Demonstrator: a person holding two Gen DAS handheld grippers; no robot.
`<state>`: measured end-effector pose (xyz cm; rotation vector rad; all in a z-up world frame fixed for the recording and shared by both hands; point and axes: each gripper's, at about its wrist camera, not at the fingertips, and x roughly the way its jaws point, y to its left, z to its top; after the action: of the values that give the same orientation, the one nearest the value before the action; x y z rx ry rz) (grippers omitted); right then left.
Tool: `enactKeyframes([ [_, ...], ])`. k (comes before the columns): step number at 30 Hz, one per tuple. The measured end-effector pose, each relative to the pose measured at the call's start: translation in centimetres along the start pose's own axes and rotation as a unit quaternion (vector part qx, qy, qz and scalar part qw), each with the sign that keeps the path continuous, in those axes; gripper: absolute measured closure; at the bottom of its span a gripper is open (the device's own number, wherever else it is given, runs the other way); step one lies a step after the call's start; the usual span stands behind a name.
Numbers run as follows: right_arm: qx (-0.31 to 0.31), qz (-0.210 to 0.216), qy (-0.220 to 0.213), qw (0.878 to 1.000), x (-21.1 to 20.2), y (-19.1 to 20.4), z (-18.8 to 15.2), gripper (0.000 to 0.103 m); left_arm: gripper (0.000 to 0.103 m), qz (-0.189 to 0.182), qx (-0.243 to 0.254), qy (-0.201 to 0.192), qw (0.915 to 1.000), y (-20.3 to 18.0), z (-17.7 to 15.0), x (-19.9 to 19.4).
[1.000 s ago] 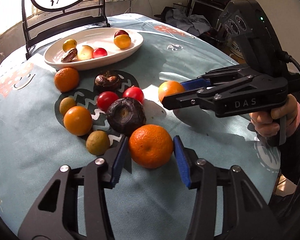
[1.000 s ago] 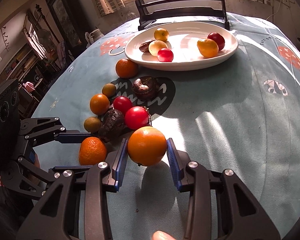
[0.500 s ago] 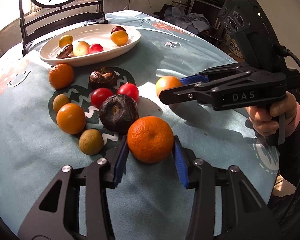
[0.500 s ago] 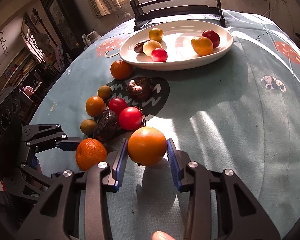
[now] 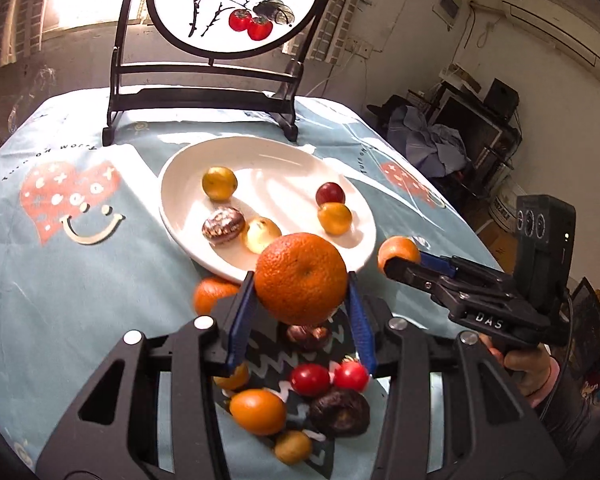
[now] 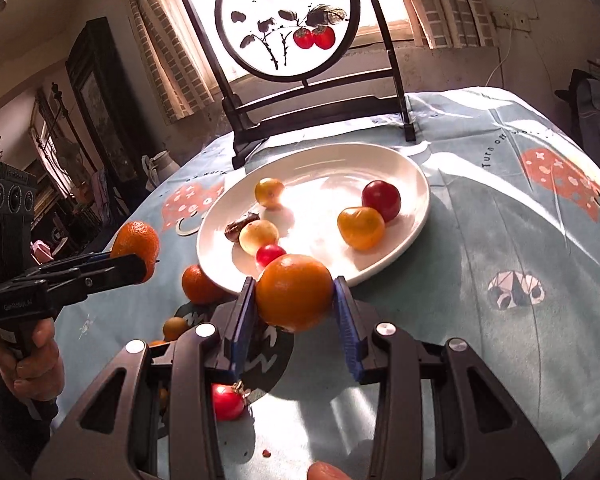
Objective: Organize fruits
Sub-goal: 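Carry the orange and tangerine onto the white plate and open both grippers, then grasp the dark brown round fruit with the right gripper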
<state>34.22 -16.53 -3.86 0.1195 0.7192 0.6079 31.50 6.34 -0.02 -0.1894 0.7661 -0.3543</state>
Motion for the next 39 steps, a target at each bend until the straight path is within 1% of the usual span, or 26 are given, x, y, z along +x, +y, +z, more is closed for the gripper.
enactKeyframes([
  [3, -0.011, -0.011, -0.003, 1.0, 2.3, -0.2, 1.5, 0.064, 0.059, 0.043, 0.007, 0.001, 0.9991, 0.8, 2.0, 2.2],
  [7, -0.018, -0.017, 0.001, 1.0, 4.8, -0.4, 2.7, 0.064, 0.058, 0.074, 0.0, 0.011, 0.9972, 2.1, 3.7, 4.9],
  [8, -0.023, -0.02, 0.001, 1.0, 5.2, -0.3, 2.8, 0.061, 0.055, 0.084, -0.004, 0.013, 0.9964, 2.4, 4.0, 5.3],
  [9, -0.027, -0.026, 0.001, 0.999, 5.3, -0.2, 2.9, 0.049, 0.045, 0.096, -0.009, 0.013, 0.9953, 2.6, 4.1, 5.5],
  [10, -0.029, -0.029, 0.002, 0.999, 5.2, -0.1, 2.9, 0.044, 0.017, 0.108, -0.016, 0.004, 0.994, 2.7, 4.2, 5.2],
  [11, -0.03, -0.024, 0.0, 0.999, 4.8, 0.1, 2.8, 0.04, 0.007, 0.116, -0.02, -0.016, 0.9929, 2.7, 4.2, 4.4],
  [12, -0.035, -0.016, -0.005, 0.999, 4.2, 0.4, 2.8, 0.04, 0.006, 0.119, -0.02, -0.034, 0.9921, 2.5, 4.0, 3.5],
  [13, -0.043, -0.013, -0.011, 0.999, 3.6, 0.8, 2.7, 0.04, 0.006, 0.122, -0.019, -0.04, 0.9916, 2.4, 3.9, 2.8],
  [15, -0.052, -0.009, -0.016, 0.998, 2.3, 1.7, 2.5, 0.04, 0.005, 0.133, -0.017, -0.038, 0.9902, 2.1, 3.4, 1.3],
  [16, -0.052, -0.001, -0.014, 0.999, 1.8, 2.0, 2.3, 0.04, 0.005, 0.139, -0.018, -0.04, 0.9893, 2.0, 2.9, 0.5],
  [19, -0.056, 0.037, 0.0, 0.998, 0.1, 3.4, 0.9, 0.04, 0.002, 0.155, -0.023, -0.053, 0.9862, 1.9, 0.7, -2.3],
  [21, -0.087, 0.054, 0.008, 0.995, -1.0, 5.0, -0.6, 0.04, 0.002, 0.165, -0.033, -0.08, 0.9825, 2.1, -1.5, -4.1],
  [22, -0.11, 0.056, 0.007, 0.992, -1.4, 6.0, -1.5, 0.04, 0.002, 0.172, -0.04, -0.093, 0.9799, 2.4, -2.8, -4.8],
  [23, -0.135, 0.052, 0.008, 0.989, -1.7, 7.0, -2.5, 0.04, 0.002, 0.185, -0.047, -0.096, 0.9769, 2.7, -4.0, -5.0],
  [24, -0.16, 0.047, 0.011, 0.986, -1.8, 8.0, -3.4, 0.04, 0.002, 0.209, -0.056, -0.083, 0.9729, 2.9, -4.8, -4.9],
  [25, -0.183, 0.04, 0.014, 0.982, -1.8, 8.9, -4.1, 0.04, 0.002, 0.221, -0.057, -0.071, 0.9709, 3.1, -5.2, -4.9],
  [27, -0.233, 0.028, 0.017, 0.972, -1.9, 10.5, -5.5, 0.04, 0.002, 0.24, -0.069, -0.067, 0.966, 3.7, -5.9, -5.2],
  [30, -0.291, 0.011, 0.024, 0.956, -1.7, 12.1, -7.0, 0.04, 0.002, 0.241, -0.097, -0.074, 0.9627, 4.9, -6.2, -6.1],
  [32, -0.305, 0.01, 0.034, 0.952, -1.2, 12.4, -7.5, 0.04, 0.002, 0.244, -0.115, -0.077, 0.9599, 5.6, -6.4, -6.4],
  [34, -0.314, 0.007, 0.043, 0.948, -0.8, 12.4, -7.9, 0.04, 0.002, 0.248, -0.122, -0.071, 0.9583, 6.0, -6.4, -6.3],
  [39, -0.326, 0.008, 0.065, 0.943, -0.1, 12.5, -8.9, 0.041, 0.002, 0.235, -0.126, -0.056, 0.9622, 6.1, -6.4, -5.8],
])
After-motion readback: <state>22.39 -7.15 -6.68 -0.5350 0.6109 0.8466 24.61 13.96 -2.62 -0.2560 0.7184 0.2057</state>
